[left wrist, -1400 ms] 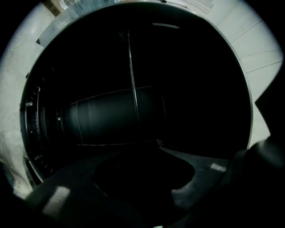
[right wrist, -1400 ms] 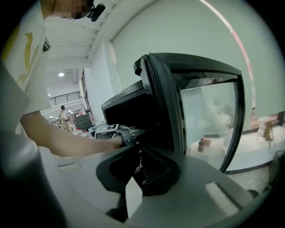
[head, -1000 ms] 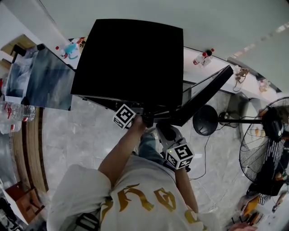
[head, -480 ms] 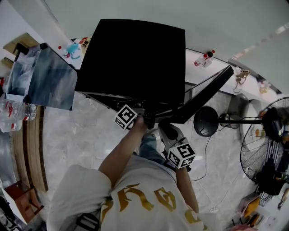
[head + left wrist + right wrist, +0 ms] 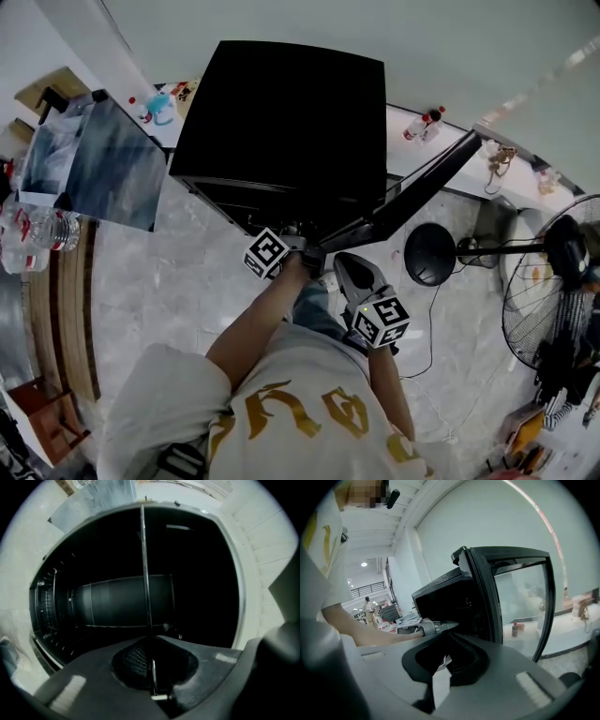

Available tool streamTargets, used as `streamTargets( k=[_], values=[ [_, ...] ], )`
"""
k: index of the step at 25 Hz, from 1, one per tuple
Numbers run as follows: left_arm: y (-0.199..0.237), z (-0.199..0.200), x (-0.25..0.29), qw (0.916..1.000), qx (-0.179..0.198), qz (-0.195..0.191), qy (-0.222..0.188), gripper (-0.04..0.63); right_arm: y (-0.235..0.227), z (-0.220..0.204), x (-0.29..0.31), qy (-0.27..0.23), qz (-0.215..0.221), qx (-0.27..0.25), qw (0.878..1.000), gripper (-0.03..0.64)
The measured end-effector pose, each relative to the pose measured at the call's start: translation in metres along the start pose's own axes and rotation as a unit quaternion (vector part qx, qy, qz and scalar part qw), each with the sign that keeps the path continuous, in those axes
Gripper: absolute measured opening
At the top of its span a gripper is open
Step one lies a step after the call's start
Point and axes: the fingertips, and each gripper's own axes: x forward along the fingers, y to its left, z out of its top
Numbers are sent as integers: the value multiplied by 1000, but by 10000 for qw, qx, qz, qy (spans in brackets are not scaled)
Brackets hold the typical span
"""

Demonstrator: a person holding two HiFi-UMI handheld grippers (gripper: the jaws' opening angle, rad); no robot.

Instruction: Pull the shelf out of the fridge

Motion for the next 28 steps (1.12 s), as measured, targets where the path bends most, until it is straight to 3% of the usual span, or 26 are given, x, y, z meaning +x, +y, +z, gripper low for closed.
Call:
streamTargets(
  k=[15,28],
  values=[
    [0,-19,-60,9999,-40,68,138,14,19,-8,-23,-228,-315,47,9992,23],
    [0,-25,-83,9998,-42,97,178,14,27,-11,-29,-293,-283,-17,9992,23]
  ],
)
